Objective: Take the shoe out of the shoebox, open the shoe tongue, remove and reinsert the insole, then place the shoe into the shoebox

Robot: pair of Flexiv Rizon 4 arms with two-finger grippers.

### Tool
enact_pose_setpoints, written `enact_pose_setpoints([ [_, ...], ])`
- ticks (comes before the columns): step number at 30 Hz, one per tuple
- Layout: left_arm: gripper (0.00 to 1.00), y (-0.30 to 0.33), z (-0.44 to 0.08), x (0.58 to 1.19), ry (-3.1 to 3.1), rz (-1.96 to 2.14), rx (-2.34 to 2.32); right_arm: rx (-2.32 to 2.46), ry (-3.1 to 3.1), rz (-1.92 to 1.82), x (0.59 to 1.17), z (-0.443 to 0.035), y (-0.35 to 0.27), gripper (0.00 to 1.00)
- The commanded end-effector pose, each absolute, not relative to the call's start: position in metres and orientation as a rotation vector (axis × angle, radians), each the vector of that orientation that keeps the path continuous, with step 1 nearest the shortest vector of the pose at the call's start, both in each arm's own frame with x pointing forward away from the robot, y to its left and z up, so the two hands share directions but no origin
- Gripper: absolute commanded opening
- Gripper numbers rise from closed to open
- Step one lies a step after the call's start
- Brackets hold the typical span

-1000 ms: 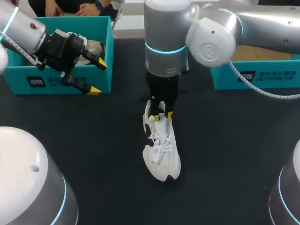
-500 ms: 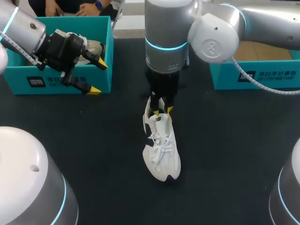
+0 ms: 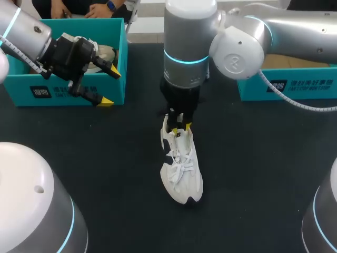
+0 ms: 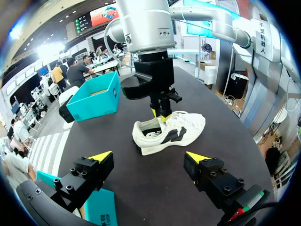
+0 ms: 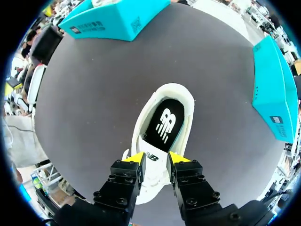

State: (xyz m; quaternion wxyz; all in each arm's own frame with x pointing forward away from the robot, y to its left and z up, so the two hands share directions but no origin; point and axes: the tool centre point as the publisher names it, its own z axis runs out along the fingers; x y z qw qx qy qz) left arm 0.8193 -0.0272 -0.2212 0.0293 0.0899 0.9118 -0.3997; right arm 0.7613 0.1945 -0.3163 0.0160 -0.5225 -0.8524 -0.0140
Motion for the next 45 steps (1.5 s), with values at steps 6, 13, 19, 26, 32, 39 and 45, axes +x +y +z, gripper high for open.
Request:
enact_pose_setpoints([
  [6, 1.0, -0.027, -0.221, 0.819, 2.814, -1.228, 0.277, -0.815, -3.103, 0.087, 0.757, -0.281, 0.202, 1.0],
  [13, 1.0, -0.027, -0.221, 0.819, 2.814, -1.228, 0.277, -0.815, -3.103, 0.087, 0.757, -0.281, 0.202, 1.0],
  [19, 1.0, -0.027, -0.221, 0.819, 2.814, -1.228, 0.277, -0.815, -3.103, 0.087, 0.757, -0.281, 0.202, 1.0],
  [26, 1.0, -0.027, -0.221, 0.819, 2.814, -1.228, 0.277, -0.614, -3.182, 0.131, 0.79, -0.279, 0.185, 1.0],
  [32, 1.0, -0.027, -0.221, 0.819, 2.814, -1.228, 0.277, -0.406, -3.256, 0.15, 0.822, -0.294, 0.187, 1.0],
  [39, 1.0, -0.027, -0.221, 0.819, 2.814, -1.228, 0.277, -0.251, -3.276, 0.171, 0.853, -0.318, 0.19, 1.0],
  [45, 1.0, -0.027, -0.221, 0.819, 2.814, -1.228, 0.277, -0.116, -3.315, 0.158, 0.867, -0.339, 0.198, 1.0],
])
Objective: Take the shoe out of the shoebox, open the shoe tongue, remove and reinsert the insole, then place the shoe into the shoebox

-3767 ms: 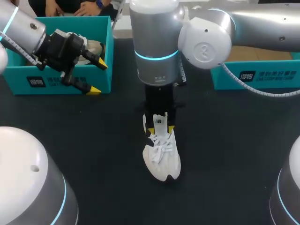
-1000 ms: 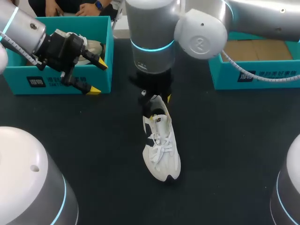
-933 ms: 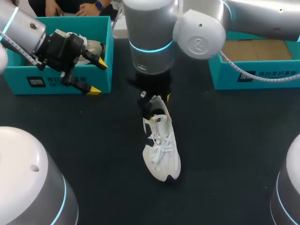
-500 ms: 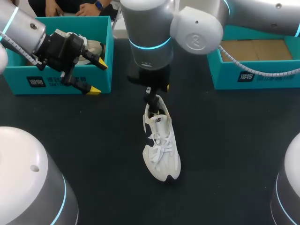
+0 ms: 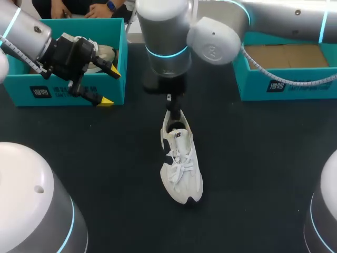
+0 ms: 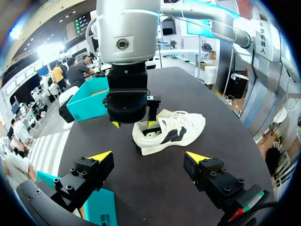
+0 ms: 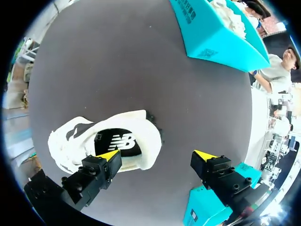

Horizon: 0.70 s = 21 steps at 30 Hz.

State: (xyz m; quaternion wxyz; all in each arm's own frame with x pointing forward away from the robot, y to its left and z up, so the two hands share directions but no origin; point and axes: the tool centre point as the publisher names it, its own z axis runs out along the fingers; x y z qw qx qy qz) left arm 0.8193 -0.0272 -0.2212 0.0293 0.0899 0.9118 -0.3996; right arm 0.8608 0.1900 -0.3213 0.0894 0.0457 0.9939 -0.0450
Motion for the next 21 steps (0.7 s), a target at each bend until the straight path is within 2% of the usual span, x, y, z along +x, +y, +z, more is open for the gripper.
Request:
enact_pose_setpoints([
  [1, 1.0, -0.027, -0.221, 0.819, 2.814, -1.228, 0.277, 0.067, 2.949, -0.121, 0.869, -0.344, 0.199, 1.0],
  [5, 1.0, -0.027, -0.221, 0.819, 2.814, -1.228, 0.277, -0.001, 2.955, -0.158, 0.872, -0.36, 0.2, 0.99],
  [6, 1.0, -0.027, -0.221, 0.819, 2.814, -1.228, 0.277, -0.001, 2.954, -0.152, 0.871, -0.361, 0.2, 0.86],
  [7, 1.0, -0.027, -0.221, 0.819, 2.814, -1.228, 0.277, 0.004, 2.961, -0.161, 0.871, -0.364, 0.198, 0.55],
  [8, 1.0, -0.027, -0.221, 0.819, 2.814, -1.228, 0.277, 0.008, 2.962, -0.16, 0.87, -0.366, 0.196, 0.45],
  [10, 1.0, -0.027, -0.221, 0.819, 2.814, -1.228, 0.277, 0.018, 2.966, -0.173, 0.869, -0.369, 0.193, 0.35],
  [13, 1.0, -0.027, -0.221, 0.819, 2.814, -1.228, 0.277, 0.028, 2.966, -0.177, 0.869, -0.37, 0.192, 0.27],
  [15, 1.0, -0.027, -0.221, 0.819, 2.814, -1.228, 0.277, 0.025, 2.968, -0.189, 0.869, -0.372, 0.192, 0.05],
  [16, 1.0, -0.027, -0.221, 0.819, 2.814, -1.228, 0.277, 0.021, 2.968, -0.2, 0.868, -0.373, 0.193, 0.0],
  [21, 1.0, -0.027, -0.221, 0.819, 2.814, -1.228, 0.277, 0.051, 2.932, -0.259, 0.867, -0.376, 0.193, 0.0],
])
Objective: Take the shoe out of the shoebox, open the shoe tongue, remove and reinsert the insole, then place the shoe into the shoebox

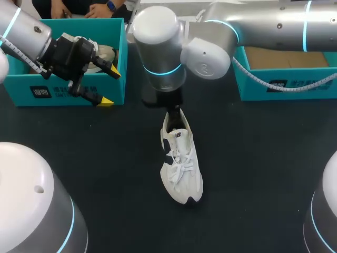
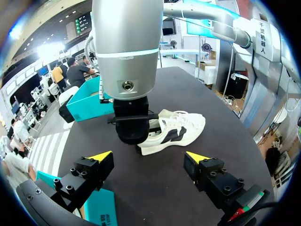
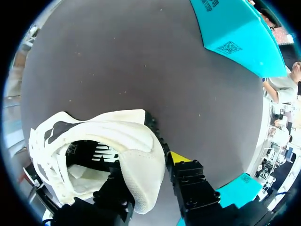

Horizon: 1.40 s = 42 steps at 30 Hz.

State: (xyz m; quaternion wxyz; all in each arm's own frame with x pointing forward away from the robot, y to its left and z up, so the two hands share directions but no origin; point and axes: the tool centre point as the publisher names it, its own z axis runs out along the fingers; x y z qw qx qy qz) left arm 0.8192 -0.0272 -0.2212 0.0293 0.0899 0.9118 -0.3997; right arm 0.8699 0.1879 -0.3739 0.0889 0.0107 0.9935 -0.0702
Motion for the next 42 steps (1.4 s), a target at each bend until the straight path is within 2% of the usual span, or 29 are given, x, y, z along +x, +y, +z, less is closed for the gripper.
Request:
enact_pose_setpoints([
  [1, 1.0, -0.027, -0.221, 0.819, 2.814, -1.228, 0.277, 0.069, 2.925, -0.256, 0.866, -0.376, 0.192, 0.0],
  [6, 1.0, -0.027, -0.221, 0.819, 2.814, -1.228, 0.277, 0.133, 2.905, -0.311, 0.866, -0.369, 0.187, 0.0],
  [10, 1.0, -0.027, -0.221, 0.819, 2.814, -1.228, 0.277, 0.183, 2.886, -0.281, 0.863, -0.343, 0.182, 0.0],
  [23, 1.0, -0.027, -0.221, 0.819, 2.814, -1.228, 0.277, 0.054, 2.903, -0.192, 0.852, -0.188, 0.161, 0.0],
  [30, 1.0, -0.027, -0.221, 0.819, 2.814, -1.228, 0.277, -0.002, 2.858, -0.142, 0.848, -0.124, 0.16, 0.0],
  [35, 1.0, -0.027, -0.221, 0.819, 2.814, -1.228, 0.277, -0.028, 2.8, -0.169, 0.85, -0.099, 0.161, 0.0],
  [42, 1.0, -0.027, -0.221, 0.819, 2.814, -1.228, 0.277, -0.028, 2.8, -0.169, 0.85, -0.099, 0.161, 0.0],
])
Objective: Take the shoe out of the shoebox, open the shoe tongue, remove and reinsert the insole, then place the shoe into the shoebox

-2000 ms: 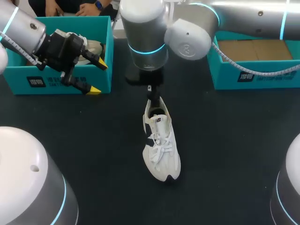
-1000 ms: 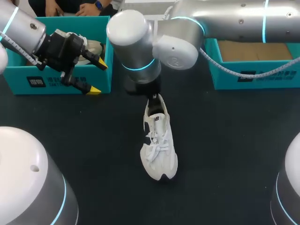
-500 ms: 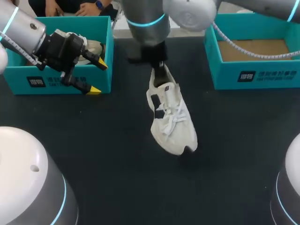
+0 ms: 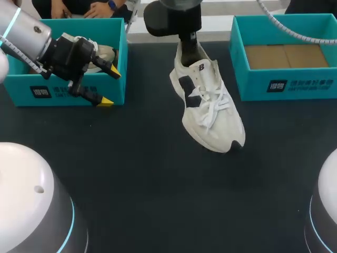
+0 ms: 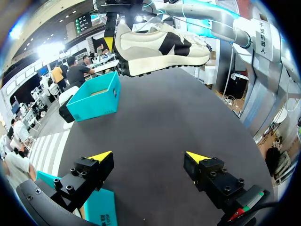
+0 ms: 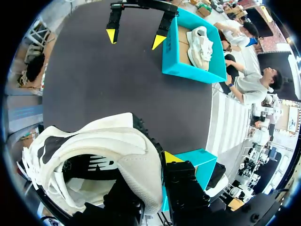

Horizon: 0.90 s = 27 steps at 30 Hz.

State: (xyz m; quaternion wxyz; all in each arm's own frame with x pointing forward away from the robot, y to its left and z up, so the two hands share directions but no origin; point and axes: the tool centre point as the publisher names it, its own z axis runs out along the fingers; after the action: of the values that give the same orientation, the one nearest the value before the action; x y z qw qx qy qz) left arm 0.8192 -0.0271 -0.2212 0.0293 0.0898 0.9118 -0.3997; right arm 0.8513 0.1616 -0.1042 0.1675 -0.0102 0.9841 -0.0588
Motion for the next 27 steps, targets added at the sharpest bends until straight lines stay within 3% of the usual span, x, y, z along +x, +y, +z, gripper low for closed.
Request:
enact_pose_setpoints([
  [1, 1.0, -0.027, -0.221, 0.819, 2.814, -1.228, 0.277, -0.028, 2.8, -0.169, 0.85, -0.099, 0.161, 0.0],
  [11, 1.0, -0.027, -0.221, 0.819, 2.814, -1.228, 0.277, -0.028, 2.8, -0.169, 0.85, -0.099, 0.161, 0.0],
  [27, 1.0, -0.027, -0.221, 0.819, 2.814, -1.228, 0.277, -0.158, 2.88, -0.074, 0.924, -0.105, 0.012, 0.0],
])
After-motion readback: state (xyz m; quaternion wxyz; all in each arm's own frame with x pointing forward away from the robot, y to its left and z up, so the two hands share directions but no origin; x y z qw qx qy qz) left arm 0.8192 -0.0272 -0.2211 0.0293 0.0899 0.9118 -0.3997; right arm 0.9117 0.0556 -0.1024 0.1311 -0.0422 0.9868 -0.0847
